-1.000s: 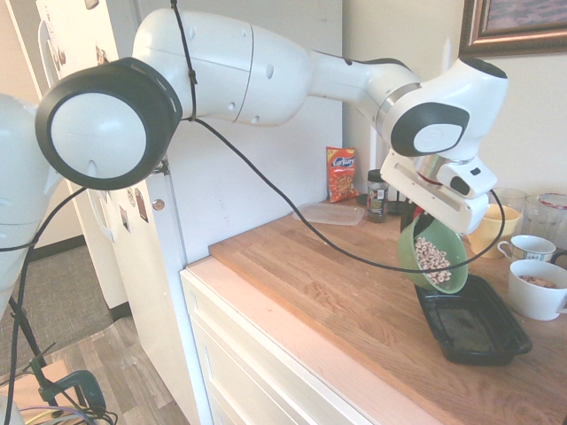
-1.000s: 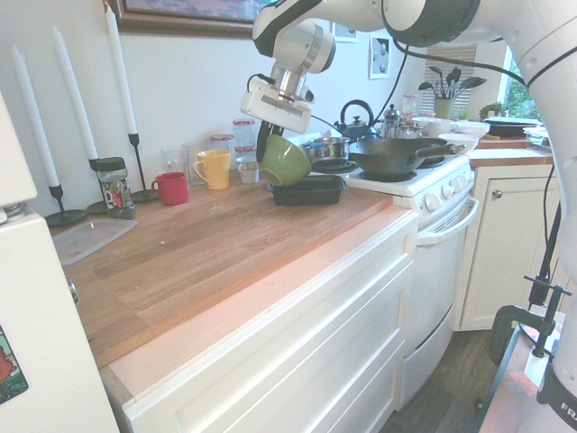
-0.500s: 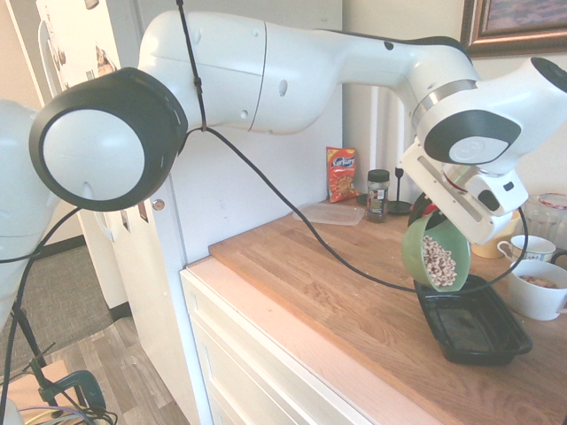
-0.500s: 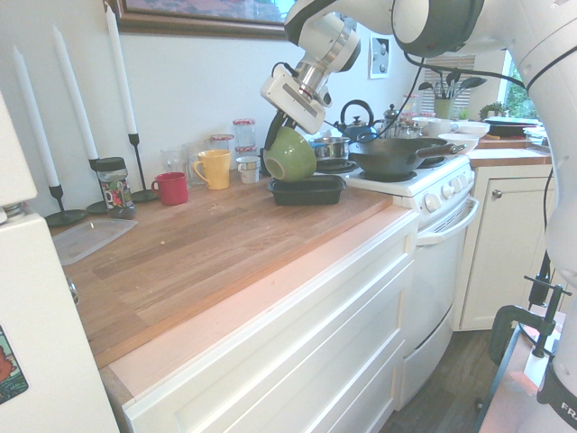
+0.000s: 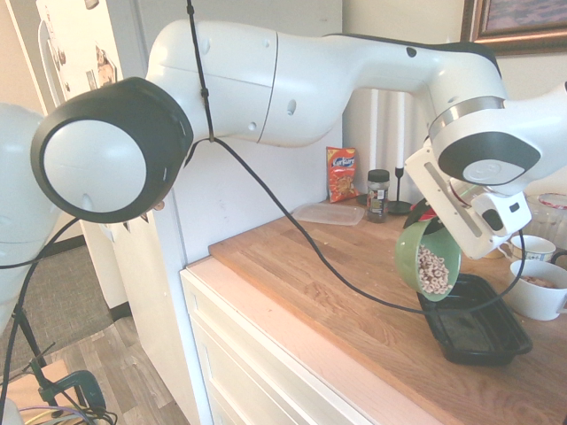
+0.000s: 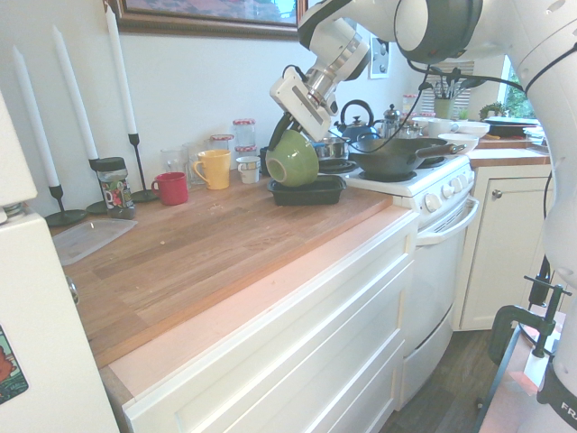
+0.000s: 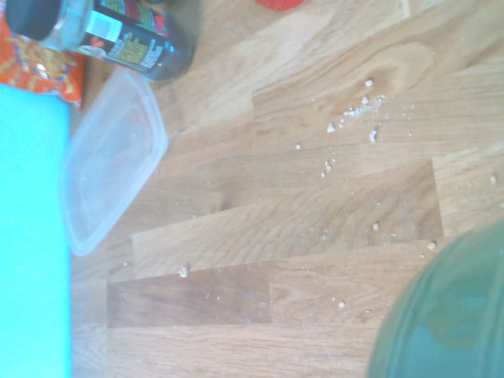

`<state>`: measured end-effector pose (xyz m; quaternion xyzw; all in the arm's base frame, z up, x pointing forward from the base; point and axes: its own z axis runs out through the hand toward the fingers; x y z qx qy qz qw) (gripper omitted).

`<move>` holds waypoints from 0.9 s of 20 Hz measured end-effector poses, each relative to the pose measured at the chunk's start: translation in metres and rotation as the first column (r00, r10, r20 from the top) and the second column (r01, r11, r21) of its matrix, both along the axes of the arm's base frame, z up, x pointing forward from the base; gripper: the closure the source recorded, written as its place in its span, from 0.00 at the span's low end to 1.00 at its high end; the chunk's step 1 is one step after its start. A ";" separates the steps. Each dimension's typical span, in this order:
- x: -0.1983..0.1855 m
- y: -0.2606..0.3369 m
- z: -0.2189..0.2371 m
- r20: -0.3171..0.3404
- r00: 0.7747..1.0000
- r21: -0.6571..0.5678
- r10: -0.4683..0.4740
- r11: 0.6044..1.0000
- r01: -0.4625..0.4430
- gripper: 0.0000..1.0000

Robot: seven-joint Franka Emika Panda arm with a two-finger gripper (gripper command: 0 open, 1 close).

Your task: Pour the cereal into the box

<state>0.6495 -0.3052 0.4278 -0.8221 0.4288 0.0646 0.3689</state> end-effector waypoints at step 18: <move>-0.017 -0.028 -0.006 0.153 0.988 0.293 0.017 0.954 -0.062 1.00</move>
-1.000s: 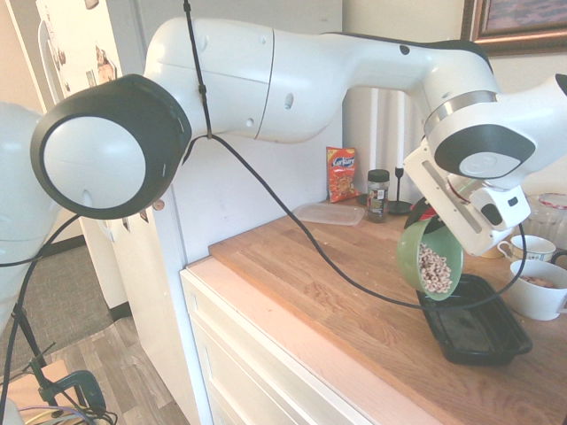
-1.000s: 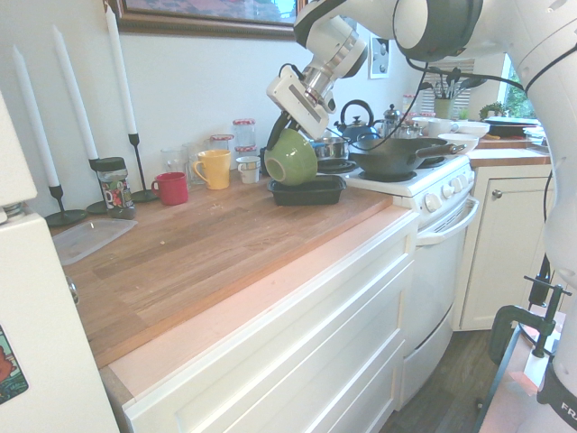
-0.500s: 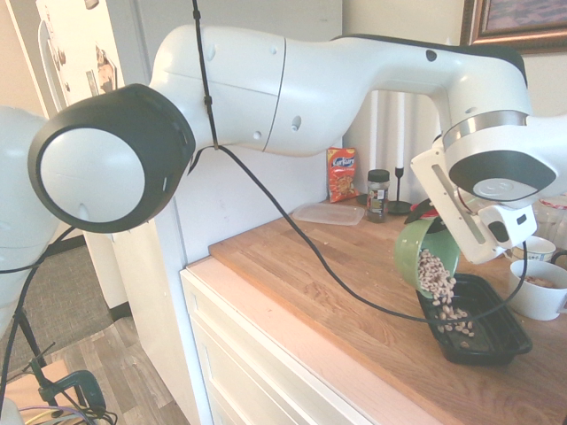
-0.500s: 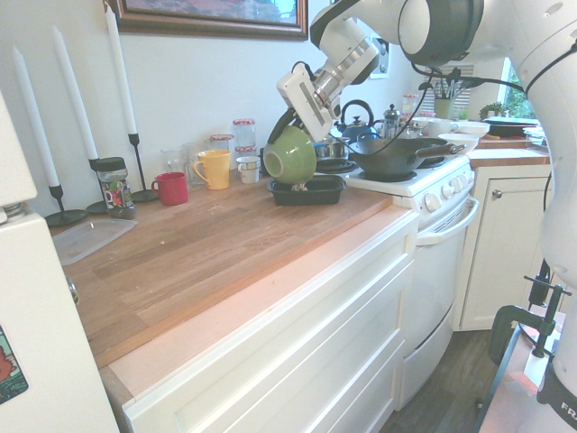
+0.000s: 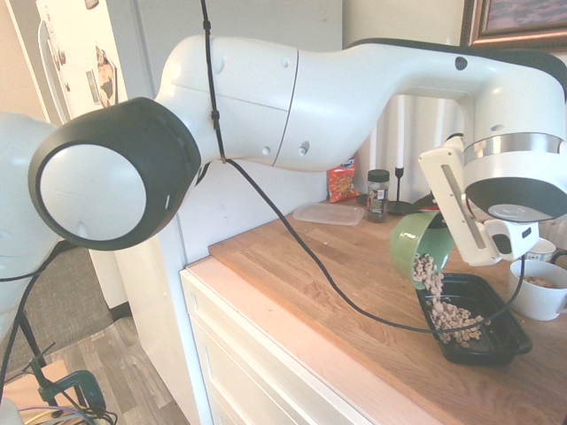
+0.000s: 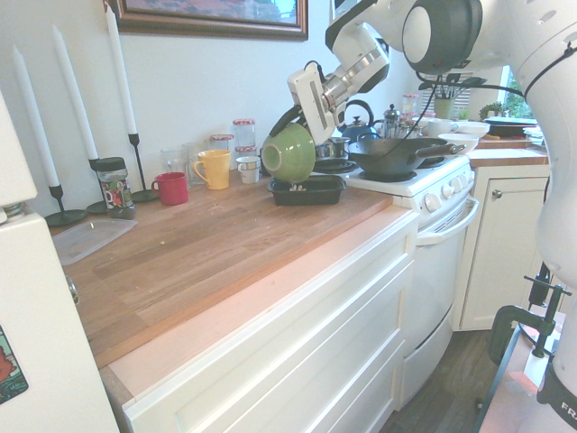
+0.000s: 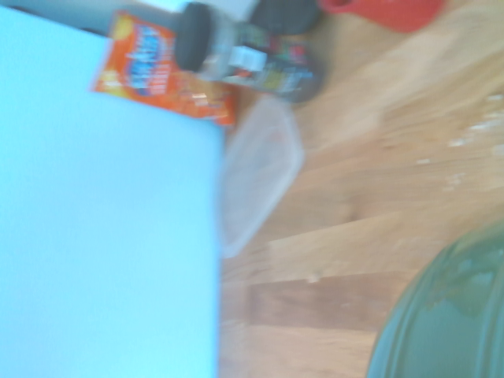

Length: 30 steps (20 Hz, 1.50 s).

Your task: Pour the cereal into the box

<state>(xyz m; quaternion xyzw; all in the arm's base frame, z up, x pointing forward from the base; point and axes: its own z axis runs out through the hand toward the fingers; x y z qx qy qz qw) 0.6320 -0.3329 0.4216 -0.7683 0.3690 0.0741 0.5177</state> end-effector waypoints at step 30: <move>0.107 0.258 0.046 -0.102 0.993 -0.788 -0.059 0.614 -0.045 1.00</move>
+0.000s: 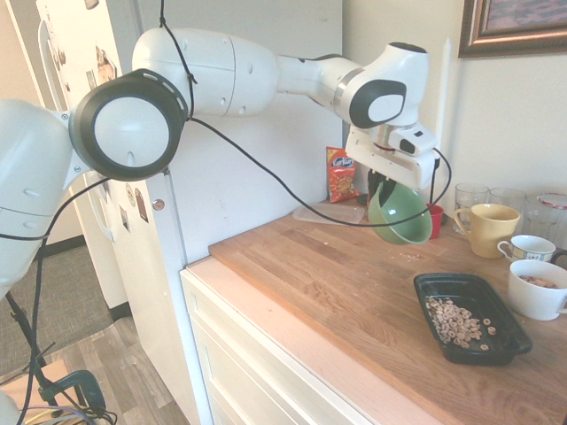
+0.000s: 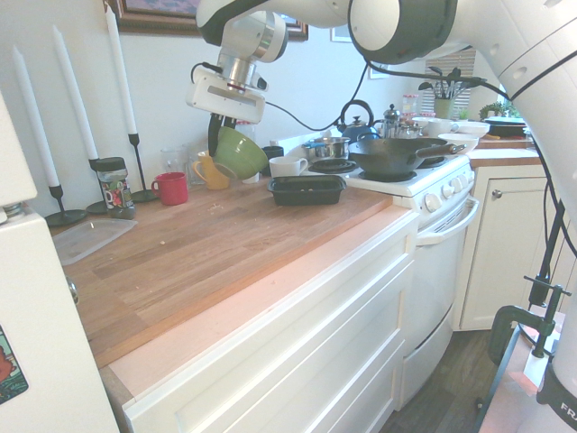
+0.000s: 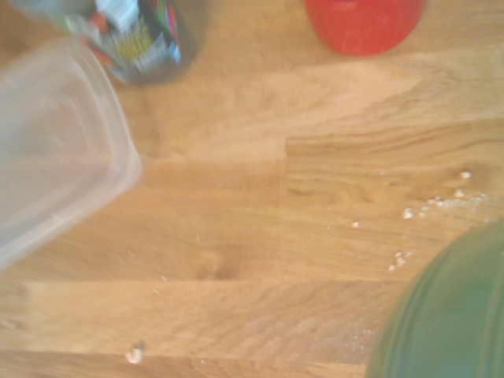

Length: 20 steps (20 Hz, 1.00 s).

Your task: Pour the cereal into the box

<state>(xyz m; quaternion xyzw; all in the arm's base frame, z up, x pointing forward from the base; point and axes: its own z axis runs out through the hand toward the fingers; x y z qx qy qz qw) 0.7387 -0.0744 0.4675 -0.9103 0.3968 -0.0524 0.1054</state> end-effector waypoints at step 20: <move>-0.065 0.165 -0.133 0.024 0.999 -0.477 0.042 0.878 -0.026 1.00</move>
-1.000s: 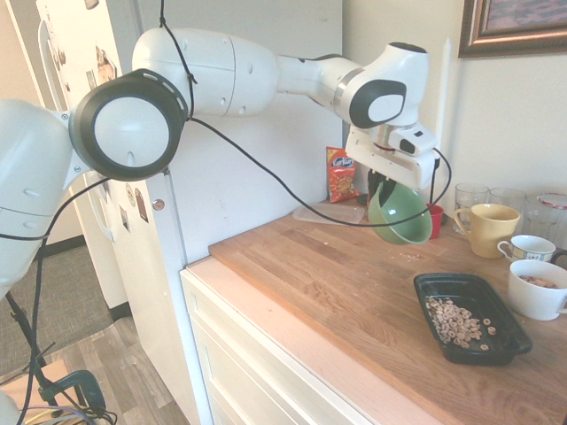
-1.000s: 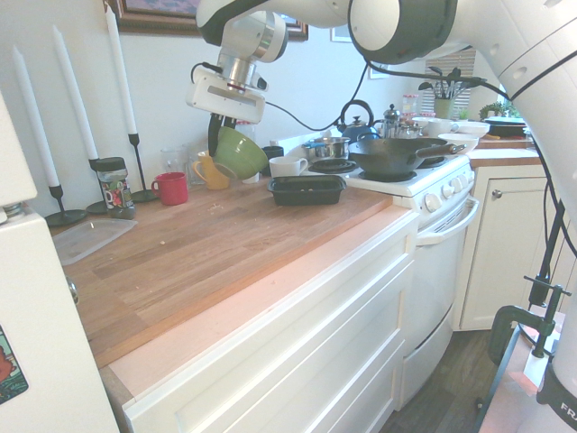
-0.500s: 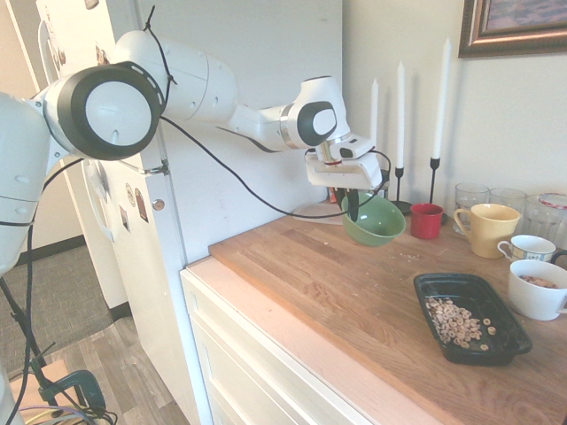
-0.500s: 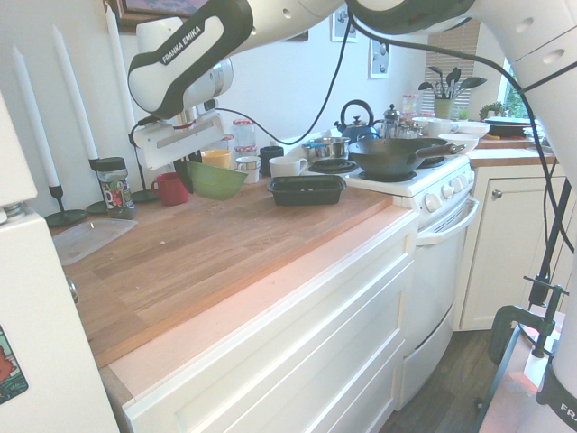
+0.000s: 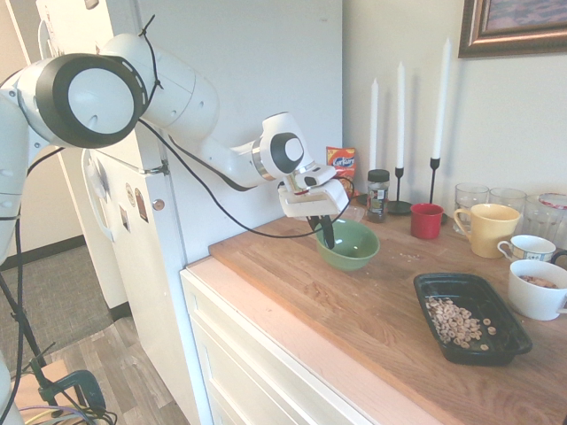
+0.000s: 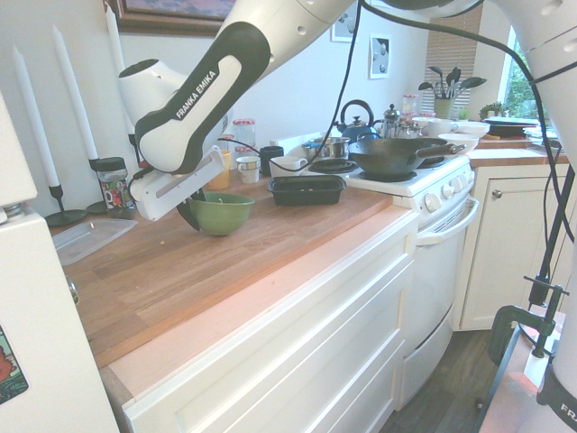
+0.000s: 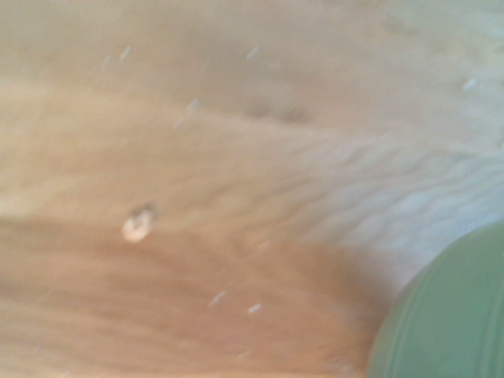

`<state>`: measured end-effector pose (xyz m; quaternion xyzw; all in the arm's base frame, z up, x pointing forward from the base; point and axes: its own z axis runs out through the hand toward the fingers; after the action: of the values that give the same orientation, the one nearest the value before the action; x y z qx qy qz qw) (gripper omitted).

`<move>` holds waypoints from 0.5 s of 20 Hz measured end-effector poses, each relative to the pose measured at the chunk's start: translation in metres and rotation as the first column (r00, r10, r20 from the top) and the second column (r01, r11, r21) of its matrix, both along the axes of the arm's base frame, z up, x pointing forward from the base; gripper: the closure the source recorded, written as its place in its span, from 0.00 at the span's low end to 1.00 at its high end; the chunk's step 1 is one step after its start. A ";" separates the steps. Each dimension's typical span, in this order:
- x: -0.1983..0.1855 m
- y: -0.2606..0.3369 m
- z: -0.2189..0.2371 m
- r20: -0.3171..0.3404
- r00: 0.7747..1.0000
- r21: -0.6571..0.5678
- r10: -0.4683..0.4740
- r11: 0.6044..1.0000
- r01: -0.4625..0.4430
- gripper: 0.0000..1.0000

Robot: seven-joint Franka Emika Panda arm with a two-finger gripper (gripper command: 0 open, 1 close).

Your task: Pour the cereal into the box

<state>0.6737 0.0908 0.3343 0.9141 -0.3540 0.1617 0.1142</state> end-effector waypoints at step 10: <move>-0.013 0.015 -0.010 -0.019 1.000 0.007 0.011 1.000 -0.011 0.00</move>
<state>0.6604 0.1058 0.3242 0.9178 -0.3485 0.1526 0.1135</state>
